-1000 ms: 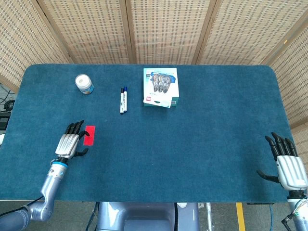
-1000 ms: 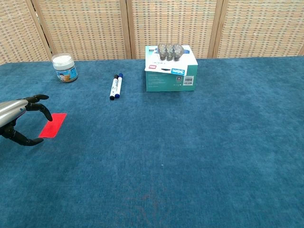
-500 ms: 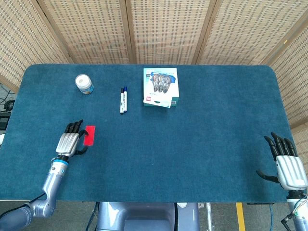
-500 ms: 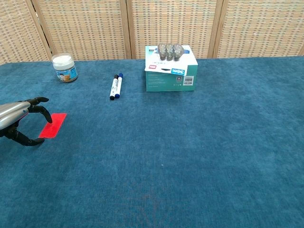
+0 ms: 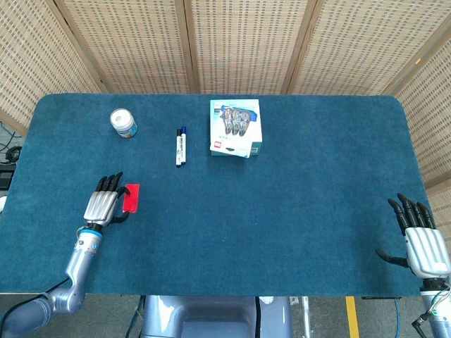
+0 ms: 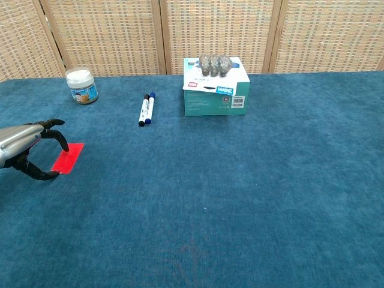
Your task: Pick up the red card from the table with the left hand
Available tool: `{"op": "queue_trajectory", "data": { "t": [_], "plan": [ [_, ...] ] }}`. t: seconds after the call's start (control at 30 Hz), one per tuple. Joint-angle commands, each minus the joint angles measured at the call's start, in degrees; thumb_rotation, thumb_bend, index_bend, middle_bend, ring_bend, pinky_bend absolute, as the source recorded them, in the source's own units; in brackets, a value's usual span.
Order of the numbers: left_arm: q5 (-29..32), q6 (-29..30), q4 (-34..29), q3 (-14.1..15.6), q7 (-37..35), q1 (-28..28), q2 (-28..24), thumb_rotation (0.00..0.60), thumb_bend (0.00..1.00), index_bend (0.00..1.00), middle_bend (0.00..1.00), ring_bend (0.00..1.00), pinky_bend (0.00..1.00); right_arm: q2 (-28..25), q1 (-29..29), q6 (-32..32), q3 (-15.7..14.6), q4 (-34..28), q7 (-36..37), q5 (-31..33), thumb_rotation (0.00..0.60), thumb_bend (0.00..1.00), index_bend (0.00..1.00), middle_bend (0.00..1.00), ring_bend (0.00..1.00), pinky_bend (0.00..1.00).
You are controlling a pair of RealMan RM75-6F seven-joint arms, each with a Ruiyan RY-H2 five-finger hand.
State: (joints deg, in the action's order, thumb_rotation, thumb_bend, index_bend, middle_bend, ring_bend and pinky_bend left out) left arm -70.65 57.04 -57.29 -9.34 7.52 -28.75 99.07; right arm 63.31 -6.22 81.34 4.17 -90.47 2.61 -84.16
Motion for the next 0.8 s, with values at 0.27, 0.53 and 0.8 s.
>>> {"op": "queue_trajectory", "data": {
  "t": [0.27,0.53,0.8],
  "plan": [
    [1.12,0.07,-1.61,-3.48,2.31,-3.19,-2.06,0.6,0.28,0.35,0.0,0.0,0.0,-0.05,-0.21,-0.5,0.28,0.28,0.4,0.69,0.6,0.0,0.0,0.0,0.0,0.0],
    [1.39,2.23,-9.96,-3.9,2.76,-1.95,-8.82,0.6,0.28,0.35,0.0,0.0,0.0,-0.06,-0.26,-0.59,0.1,0.13,0.19,0.47,0.6,0.0,0.0,0.0,0.0,0.0],
    [-0.1,-0.44,-11.98,0.02,1.36,-1.09,-11.61,0.6,0.28,0.35,0.0,0.0,0.0,-0.17,-0.19,-0.57,0.02,0.0,0.25,0.48,0.6,0.0,0.0,0.0,0.0,0.0]
  ]
}}
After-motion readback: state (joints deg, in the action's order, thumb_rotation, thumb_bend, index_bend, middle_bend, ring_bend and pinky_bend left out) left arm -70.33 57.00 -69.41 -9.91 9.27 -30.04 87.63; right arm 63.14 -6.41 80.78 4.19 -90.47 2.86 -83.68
